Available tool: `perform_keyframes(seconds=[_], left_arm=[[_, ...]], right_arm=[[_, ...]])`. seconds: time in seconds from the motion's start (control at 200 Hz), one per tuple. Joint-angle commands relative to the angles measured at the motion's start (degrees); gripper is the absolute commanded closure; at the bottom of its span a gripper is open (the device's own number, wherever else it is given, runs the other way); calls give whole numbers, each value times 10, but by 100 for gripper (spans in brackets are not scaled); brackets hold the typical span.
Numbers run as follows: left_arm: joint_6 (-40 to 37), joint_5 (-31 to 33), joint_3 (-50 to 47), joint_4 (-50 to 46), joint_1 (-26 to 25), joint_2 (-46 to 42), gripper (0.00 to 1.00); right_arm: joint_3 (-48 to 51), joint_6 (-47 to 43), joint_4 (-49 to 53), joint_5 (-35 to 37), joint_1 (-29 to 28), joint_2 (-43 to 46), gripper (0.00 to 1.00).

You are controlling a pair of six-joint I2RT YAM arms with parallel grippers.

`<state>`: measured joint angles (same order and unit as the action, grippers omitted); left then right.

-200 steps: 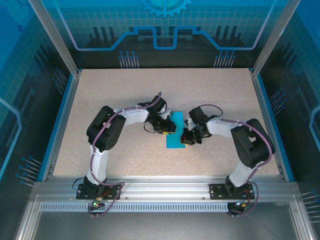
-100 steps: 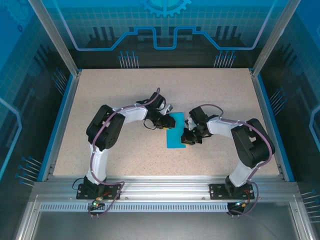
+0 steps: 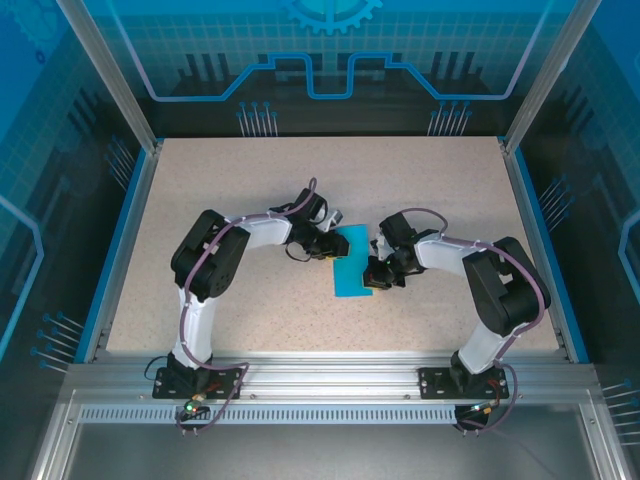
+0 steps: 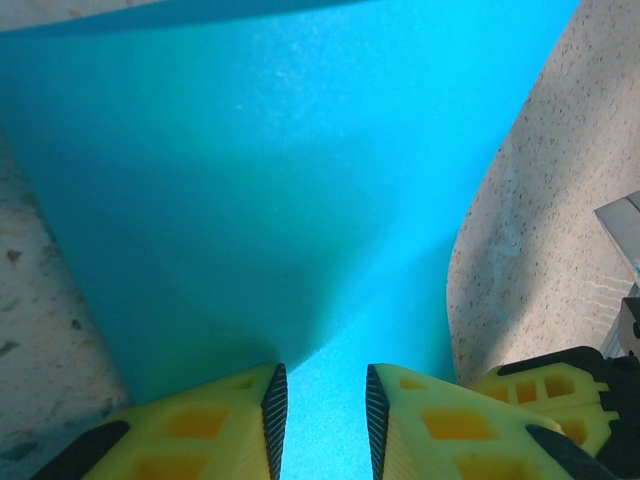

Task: Fold a paper plane with a square sheet of paper (fold left side to right side)
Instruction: First fold the square sheet of paper in half at the center of the table.

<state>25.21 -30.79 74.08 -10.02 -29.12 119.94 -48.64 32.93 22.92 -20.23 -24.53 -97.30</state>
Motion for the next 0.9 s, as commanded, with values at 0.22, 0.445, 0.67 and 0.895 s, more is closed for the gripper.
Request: perform_keyframes(seconds=[0.22, 0.445, 0.67, 0.895], left_arm=[[-11, 45, 18, 6, 33, 35, 68], [-4, 40, 72, -2, 60, 71, 68], [2, 30, 146, -17, 73, 112, 68], [5, 29, 207, -35, 77, 148, 68]], right_arm=[[36, -9, 69, 56, 12, -18, 100], [43, -8, 66, 57, 12, -19, 100], [46, -4, 65, 57, 11, -17, 100], [50, -1, 65, 57, 11, -14, 100]])
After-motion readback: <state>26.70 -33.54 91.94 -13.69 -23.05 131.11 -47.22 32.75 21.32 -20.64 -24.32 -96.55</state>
